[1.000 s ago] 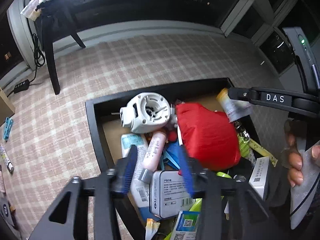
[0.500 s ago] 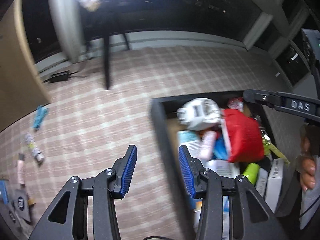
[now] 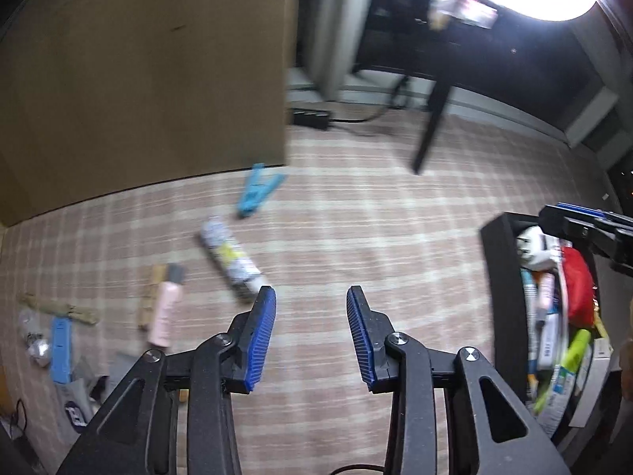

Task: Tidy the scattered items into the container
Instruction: 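Move both open grippers back toward the remaining items on the rug, then grasp another pink bottle with the left gripper while the right gripper grasps the patterned lighter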

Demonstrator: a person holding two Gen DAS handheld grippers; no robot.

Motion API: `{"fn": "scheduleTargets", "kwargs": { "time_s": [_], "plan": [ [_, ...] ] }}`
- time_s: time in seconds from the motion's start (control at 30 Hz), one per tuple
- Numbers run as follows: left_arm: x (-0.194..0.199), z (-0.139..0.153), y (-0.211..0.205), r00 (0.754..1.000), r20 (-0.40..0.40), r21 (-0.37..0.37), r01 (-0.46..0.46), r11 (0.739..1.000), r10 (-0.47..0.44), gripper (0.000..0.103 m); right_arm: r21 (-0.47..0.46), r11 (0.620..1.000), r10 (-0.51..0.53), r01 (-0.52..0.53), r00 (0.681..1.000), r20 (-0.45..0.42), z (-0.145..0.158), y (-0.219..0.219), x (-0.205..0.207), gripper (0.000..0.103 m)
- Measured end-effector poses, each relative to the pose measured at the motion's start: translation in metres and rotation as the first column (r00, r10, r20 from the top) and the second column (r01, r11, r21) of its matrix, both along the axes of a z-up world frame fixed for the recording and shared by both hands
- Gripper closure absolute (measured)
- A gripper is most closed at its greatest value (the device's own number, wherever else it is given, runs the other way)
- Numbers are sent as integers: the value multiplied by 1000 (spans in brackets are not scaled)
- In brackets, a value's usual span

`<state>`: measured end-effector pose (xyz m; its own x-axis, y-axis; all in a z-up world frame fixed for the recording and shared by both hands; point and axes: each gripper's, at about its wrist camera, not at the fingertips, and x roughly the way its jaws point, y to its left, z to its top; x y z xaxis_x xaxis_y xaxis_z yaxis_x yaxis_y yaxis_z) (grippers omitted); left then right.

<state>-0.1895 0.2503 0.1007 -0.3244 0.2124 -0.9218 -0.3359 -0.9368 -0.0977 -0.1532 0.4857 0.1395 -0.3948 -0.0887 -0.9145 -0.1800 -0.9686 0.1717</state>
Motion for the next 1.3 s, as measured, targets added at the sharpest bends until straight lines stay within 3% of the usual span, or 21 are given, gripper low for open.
{"fn": "scheduleTargets", "kwargs": {
  "time_s": [0.17, 0.23, 0.3, 0.4, 0.77, 1.3],
  "plan": [
    [-13, -8, -33, 1000, -4, -37, -21, 999, 20, 69, 0, 997, 78, -78, 997, 14, -11, -46, -24, 56],
    [-18, -12, -46, 1000, -5, -46, -28, 999, 28, 71, -9, 995, 102, -102, 995, 21, -16, -60, -33, 57],
    [-24, -17, -58, 999, 9, -40, -31, 999, 31, 79, -15, 992, 126, -125, 991, 35, -23, -76, -42, 58],
    [-30, -25, -72, 999, 27, -38, -35, 999, 36, 80, -21, 988, 154, -153, 986, 55, -34, -97, -55, 61],
    [-35, -46, -74, 999, 41, -48, -4, 999, 6, 82, -1, 969, 246, -247, 964, 97, -68, -161, -86, 63],
    [-33, -45, -75, 1000, 21, -40, 2, 999, -1, 85, 4, 958, 284, -287, 951, 123, -93, -191, -103, 65]
  ]
}}
